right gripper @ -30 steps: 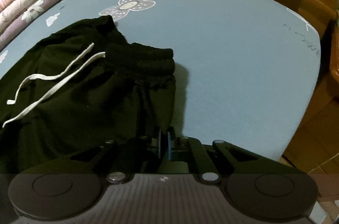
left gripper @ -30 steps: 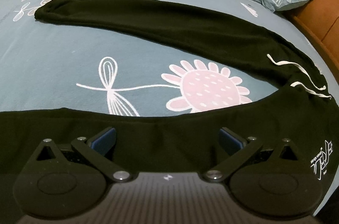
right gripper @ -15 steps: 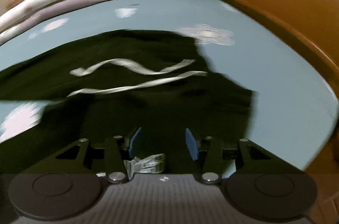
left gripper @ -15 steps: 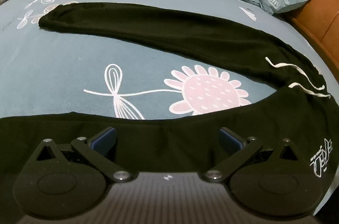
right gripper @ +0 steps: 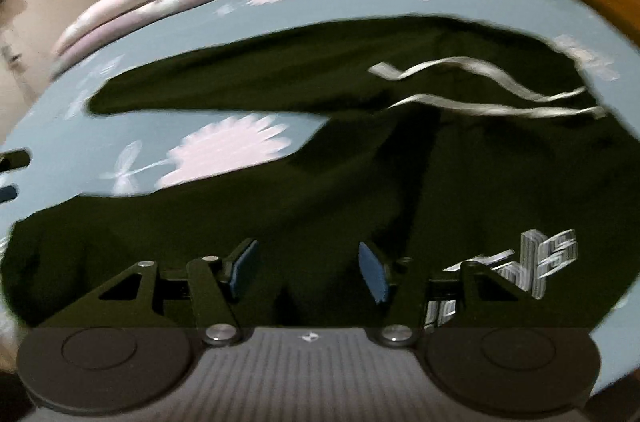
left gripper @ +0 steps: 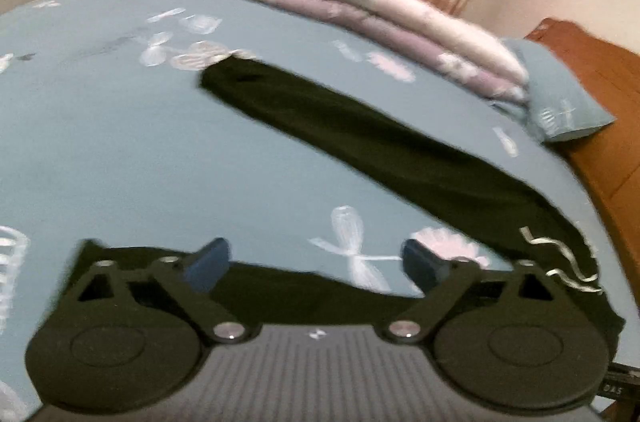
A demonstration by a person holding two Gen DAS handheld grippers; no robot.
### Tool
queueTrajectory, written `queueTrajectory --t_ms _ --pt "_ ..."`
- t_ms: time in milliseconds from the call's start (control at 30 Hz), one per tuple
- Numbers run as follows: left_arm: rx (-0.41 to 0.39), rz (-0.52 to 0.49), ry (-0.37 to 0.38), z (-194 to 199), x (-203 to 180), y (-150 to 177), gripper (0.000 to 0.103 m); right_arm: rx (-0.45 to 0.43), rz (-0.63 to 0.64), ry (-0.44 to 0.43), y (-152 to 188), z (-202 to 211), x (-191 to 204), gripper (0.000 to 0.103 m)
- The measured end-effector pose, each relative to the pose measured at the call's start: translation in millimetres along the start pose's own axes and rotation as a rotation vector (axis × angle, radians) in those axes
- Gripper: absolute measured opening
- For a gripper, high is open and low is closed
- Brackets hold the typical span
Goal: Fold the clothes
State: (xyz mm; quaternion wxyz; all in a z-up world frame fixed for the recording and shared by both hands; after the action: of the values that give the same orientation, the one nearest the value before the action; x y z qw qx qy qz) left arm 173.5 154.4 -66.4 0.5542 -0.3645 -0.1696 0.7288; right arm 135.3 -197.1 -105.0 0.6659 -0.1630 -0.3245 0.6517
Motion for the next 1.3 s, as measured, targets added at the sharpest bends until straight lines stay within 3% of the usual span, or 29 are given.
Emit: queueTrajectory --t_ms 133,200,567,733,867,1067,1167,1267,1300 --pt "0.05 -0.052 -0.025 6 -5 8 0.078 -0.02 0.022 -0.013 11 0 3 0.068" --pt "0.083 -0.063 0.014 3 -18 18 0.078 -0.018 0.03 -0.021 17 0 -1 0.068" --pt "0.169 -0.116 0.061 -4 -48 32 0.076 -0.023 -0.028 -0.125 46 8 -48 0.071" --pt "0.084 0.007 -0.14 50 35 32 0.076 -0.035 -0.072 -0.188 51 1 -53 0.071" --pt "0.045 0.206 -0.199 64 102 49 0.076 -0.029 -0.07 -0.193 49 -4 -50 0.071" --pt "0.073 0.444 -0.083 31 156 79 0.076 -0.028 -0.068 -0.155 46 1 -49 0.071" --pt "0.027 0.492 0.0 24 172 83 0.078 -0.03 -0.066 -0.13 43 2 -48 0.071" --pt "0.0 0.534 0.114 16 182 82 0.09 -0.035 -0.058 -0.115 40 2 -43 0.071" --pt "0.007 0.533 0.163 10 185 81 0.09 -0.034 -0.055 -0.116 40 1 -41 0.071"
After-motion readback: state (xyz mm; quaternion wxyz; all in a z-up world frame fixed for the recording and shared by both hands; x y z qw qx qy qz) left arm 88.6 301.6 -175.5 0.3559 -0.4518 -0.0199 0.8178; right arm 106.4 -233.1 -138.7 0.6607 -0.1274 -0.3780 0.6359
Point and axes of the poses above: each gripper's, at about its wrist camera, not at the fingertips, and z roughly against the way its jaws point, x to its left, y to its underside, the point moved 3 cm from there along -z, roughly the way its jaws point, and after that the axes turned 3 degrees about z, right-handed, at the moved point
